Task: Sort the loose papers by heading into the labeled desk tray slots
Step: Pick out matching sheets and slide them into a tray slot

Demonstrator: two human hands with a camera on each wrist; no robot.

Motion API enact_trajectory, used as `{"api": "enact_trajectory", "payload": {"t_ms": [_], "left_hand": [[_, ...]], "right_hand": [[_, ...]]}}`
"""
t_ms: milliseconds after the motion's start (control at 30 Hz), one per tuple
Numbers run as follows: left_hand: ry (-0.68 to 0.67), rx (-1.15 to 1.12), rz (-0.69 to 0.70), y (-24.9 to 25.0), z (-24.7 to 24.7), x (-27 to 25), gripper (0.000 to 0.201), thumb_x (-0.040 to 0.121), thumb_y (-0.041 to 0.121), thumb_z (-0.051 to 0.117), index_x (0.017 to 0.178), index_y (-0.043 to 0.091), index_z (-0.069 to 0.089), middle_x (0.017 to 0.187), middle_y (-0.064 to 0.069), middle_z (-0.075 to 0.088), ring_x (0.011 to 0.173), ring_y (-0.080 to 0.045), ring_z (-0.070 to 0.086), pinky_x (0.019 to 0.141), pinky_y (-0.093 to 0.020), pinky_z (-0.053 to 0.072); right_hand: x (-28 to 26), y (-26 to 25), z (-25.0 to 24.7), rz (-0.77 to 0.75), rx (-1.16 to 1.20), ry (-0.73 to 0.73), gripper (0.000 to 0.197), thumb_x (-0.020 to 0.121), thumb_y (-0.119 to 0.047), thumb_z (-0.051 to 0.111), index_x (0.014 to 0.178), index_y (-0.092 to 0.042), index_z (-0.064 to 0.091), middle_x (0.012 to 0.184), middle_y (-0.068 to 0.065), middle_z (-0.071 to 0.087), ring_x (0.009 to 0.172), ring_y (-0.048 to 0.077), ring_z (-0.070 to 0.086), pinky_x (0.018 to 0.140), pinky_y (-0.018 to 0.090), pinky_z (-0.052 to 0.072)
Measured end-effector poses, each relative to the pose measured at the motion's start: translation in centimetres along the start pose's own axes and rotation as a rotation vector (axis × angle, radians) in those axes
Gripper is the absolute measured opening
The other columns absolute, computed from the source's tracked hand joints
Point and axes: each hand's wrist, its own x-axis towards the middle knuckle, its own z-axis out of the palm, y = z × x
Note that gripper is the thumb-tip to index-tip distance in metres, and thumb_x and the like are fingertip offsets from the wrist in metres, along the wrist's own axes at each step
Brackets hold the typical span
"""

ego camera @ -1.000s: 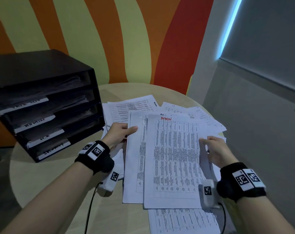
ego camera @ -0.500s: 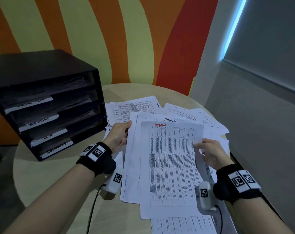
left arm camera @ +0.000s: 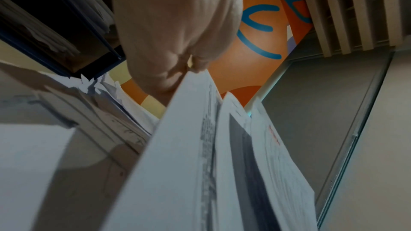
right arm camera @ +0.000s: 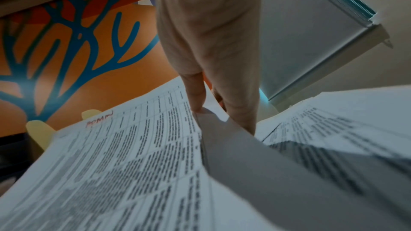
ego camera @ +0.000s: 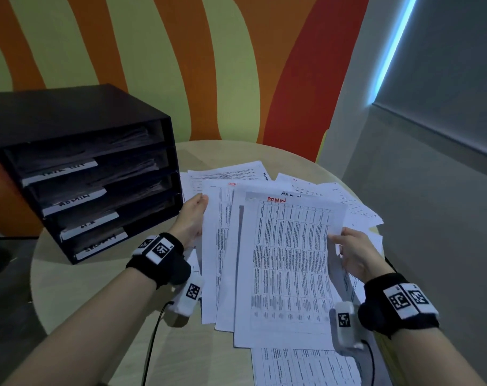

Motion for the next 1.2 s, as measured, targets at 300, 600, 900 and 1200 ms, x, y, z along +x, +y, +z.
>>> {"api": "enact_trajectory", "payload": {"t_ms": [300,600,900,1200], "left_hand": [[-0.172,0.168,0.045,1.0,2.6,-2.8,0.038,0.091,-0.008,0.057,0.126,0.005,0.055,0.125,-0.013,0.065,0.107,-0.025,0.065,0.087,-0.033,0.055],[-0.037,0.055,0.571,12.1,3.9,-5.1,0.016,0.087,0.002,0.069,0.102,0.008,0.067,0.093,-0.006,0.07,0.083,-0.019,0.069,0.078,-0.036,0.059],[-0.195,0.109,0.33,8.8,3.4,-2.9,0.064,0.065,0.035,0.086,0.12,0.013,0.061,0.114,-0.009,0.069,0.108,-0.023,0.066,0.1,-0.047,0.049],[-0.19,0.557,-0.027,2.1,2.4,0.5,0.052,0.082,0.008,0.076,0.128,0.004,0.052,0.115,-0.012,0.062,0.099,-0.026,0.062,0.092,-0.04,0.05]], "right_hand": [[0.2,-1.3,4.2,-0.022,-0.04,-0.017,0.031,0.086,-0.008,0.07,0.109,-0.002,0.05,0.09,0.015,0.05,0.079,0.029,0.056,0.068,0.039,0.038],[-3.0,-9.4,5.5,-0.648,0.125,-0.007,0.021,0.082,0.007,0.065,0.091,-0.013,0.067,0.083,-0.004,0.074,0.083,0.018,0.07,0.075,0.03,0.057],[-3.6,-7.6,6.2,-0.67,0.018,-0.096,0.027,0.081,0.005,0.07,0.098,-0.016,0.066,0.093,-0.004,0.075,0.093,0.016,0.071,0.086,0.035,0.056],[-0.3,-4.1,1.2,-0.455,-0.105,0.189,0.011,0.083,0.003,0.067,0.093,-0.001,0.067,0.079,0.009,0.064,0.059,0.009,0.058,0.05,0.016,0.045]]}}
